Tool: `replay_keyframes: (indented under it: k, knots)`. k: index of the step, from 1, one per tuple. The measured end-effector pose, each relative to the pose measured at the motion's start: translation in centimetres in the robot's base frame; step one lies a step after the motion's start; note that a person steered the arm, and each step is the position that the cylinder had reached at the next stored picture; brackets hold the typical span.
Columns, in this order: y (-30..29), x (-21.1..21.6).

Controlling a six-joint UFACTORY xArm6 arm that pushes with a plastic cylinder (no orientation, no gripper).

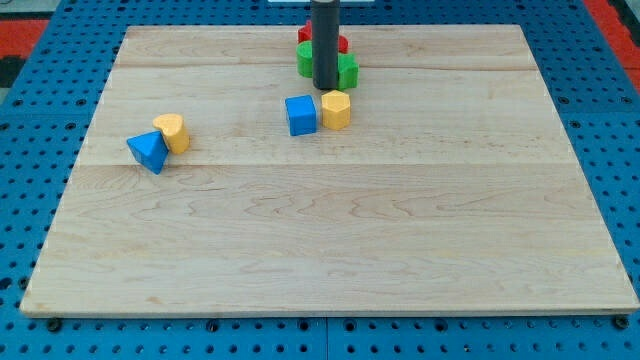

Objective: Push the yellow hexagon and blue cube towards the top right of the yellow heart

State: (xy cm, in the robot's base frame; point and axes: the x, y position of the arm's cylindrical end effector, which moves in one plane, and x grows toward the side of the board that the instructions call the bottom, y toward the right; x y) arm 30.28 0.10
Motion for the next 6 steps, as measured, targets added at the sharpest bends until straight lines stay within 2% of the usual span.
replay_keyframes:
  k: [1,2,3,4,6]
  knots:
    - [2.0,0.2]
    - [6.2,2.7]
    - [1.4,6.7]
    - [-8.0,6.8]
    - [-13.3,5.3]
